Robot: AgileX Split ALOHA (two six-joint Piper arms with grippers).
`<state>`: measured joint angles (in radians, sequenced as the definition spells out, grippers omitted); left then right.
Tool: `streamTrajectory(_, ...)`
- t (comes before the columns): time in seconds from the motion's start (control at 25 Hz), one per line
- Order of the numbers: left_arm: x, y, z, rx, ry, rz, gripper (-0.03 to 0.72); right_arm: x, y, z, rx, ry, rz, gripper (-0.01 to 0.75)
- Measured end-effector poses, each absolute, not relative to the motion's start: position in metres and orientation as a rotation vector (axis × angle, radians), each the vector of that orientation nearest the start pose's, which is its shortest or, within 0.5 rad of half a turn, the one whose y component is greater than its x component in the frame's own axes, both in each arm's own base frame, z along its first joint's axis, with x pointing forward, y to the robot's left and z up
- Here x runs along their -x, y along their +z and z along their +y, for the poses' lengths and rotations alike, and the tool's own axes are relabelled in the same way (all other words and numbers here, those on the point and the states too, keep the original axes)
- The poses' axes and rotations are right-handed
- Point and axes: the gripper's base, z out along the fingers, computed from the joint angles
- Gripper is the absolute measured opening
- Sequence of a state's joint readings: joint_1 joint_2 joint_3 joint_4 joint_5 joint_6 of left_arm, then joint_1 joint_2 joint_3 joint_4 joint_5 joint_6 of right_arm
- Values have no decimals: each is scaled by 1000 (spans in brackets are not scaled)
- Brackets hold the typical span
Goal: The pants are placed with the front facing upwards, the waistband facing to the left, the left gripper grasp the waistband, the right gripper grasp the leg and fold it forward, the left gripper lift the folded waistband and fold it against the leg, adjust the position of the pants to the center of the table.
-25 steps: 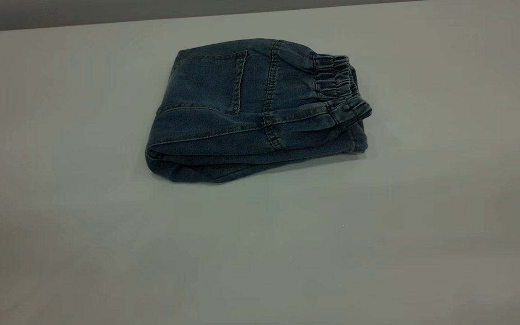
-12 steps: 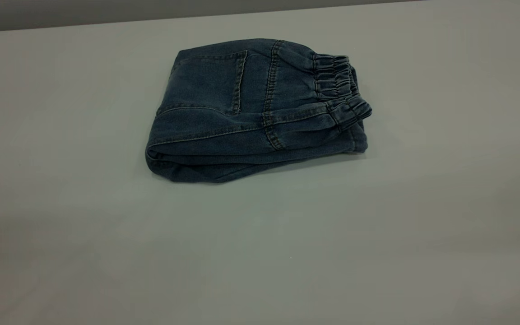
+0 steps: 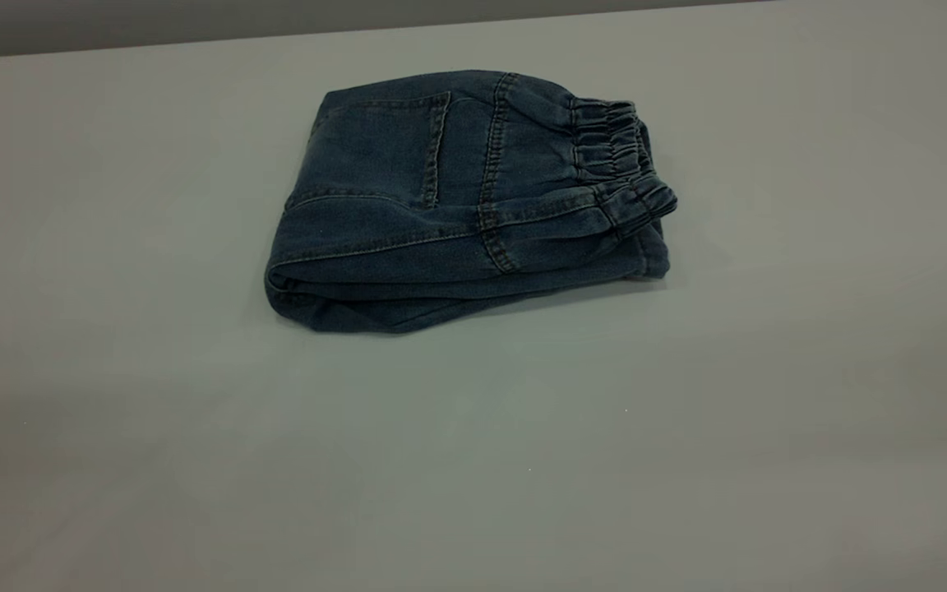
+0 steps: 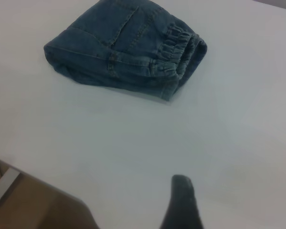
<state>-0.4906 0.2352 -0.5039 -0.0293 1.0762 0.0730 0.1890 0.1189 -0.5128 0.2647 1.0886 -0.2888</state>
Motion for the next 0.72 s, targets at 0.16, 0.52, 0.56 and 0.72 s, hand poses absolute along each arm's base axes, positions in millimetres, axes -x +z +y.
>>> streamTrajectory(0.16, -25, 275, -16, -638, -252, 2214, 518, -6, 281, 23, 510, 267, 2096, 459)
streamTrajectory(0.52, -18, 276, -9, -479, -195, 2185, 518, -2, 281, 23, 510, 273, 2077, 459)
streamTrajectory(0.56, -17, 276, -8, -436, -175, 2183, 518, -3, 281, 23, 499, 268, 2080, 459)
streamTrajectory(0.72, -13, 277, -4, -257, -88, 2172, 518, 0, 281, 22, 422, 226, 2064, 459)
